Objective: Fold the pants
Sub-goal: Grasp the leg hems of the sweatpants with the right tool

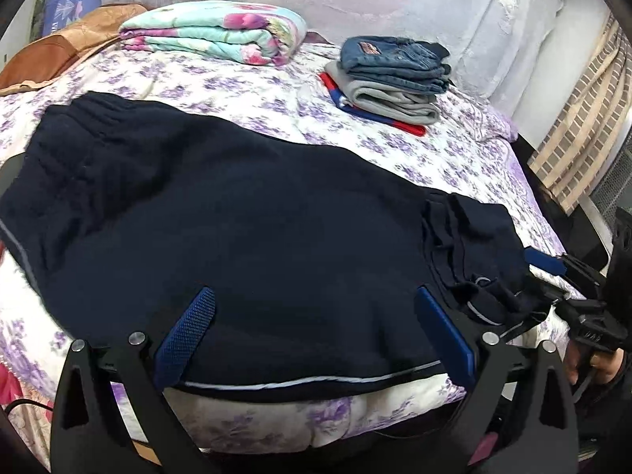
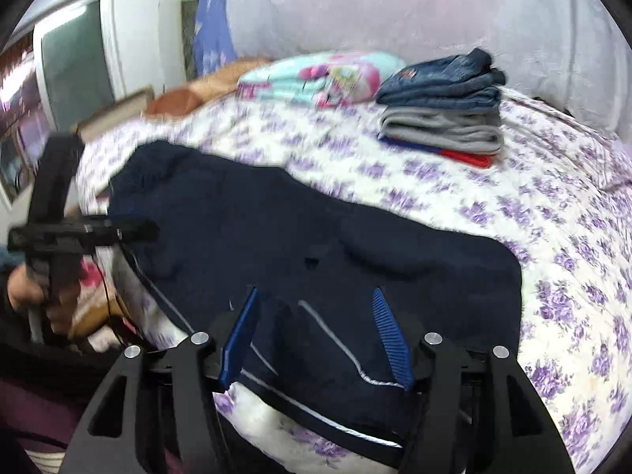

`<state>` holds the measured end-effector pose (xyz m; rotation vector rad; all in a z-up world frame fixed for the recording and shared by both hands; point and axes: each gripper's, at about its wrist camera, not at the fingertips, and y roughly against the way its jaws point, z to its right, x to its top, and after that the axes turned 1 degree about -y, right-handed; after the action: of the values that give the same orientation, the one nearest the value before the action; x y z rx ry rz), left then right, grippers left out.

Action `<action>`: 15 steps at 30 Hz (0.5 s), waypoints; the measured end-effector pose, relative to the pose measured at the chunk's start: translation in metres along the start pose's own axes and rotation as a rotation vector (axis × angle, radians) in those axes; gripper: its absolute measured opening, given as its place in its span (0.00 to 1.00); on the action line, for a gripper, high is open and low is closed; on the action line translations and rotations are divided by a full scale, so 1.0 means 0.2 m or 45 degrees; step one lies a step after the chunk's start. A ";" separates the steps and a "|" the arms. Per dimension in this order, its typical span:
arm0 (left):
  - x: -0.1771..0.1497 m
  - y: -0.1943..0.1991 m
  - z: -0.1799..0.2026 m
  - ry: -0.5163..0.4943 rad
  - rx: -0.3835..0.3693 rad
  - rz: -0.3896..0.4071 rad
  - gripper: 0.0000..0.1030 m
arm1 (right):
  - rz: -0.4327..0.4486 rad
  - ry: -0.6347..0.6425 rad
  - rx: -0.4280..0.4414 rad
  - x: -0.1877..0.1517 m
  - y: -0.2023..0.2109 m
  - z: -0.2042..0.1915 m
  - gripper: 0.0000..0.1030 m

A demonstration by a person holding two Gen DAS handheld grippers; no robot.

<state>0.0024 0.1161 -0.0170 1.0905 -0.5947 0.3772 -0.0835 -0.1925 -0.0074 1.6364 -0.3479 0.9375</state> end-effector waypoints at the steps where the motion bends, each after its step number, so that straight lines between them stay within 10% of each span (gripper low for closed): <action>1: 0.00 -0.01 0.01 -0.005 -0.004 -0.002 0.95 | -0.037 0.016 0.004 0.00 -0.04 -0.02 0.58; 3: -0.01 -0.01 0.03 -0.017 -0.015 -0.003 0.95 | -0.106 0.061 0.012 -0.01 -0.13 -0.04 0.49; 4: -0.02 -0.01 0.04 -0.021 -0.015 -0.006 0.95 | -0.134 0.056 0.011 -0.02 -0.17 -0.04 0.26; 7: -0.03 0.00 0.02 -0.009 -0.017 -0.006 0.95 | -0.118 -0.061 0.086 -0.03 -0.13 0.03 0.17; 15: -0.03 -0.01 0.00 -0.003 -0.011 -0.007 0.95 | -0.058 -0.278 0.284 0.03 0.03 0.24 0.36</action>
<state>-0.0015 0.1161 -0.0222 1.0844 -0.5947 0.3684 -0.0653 -0.2366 -0.0003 1.9505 -0.3627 0.7864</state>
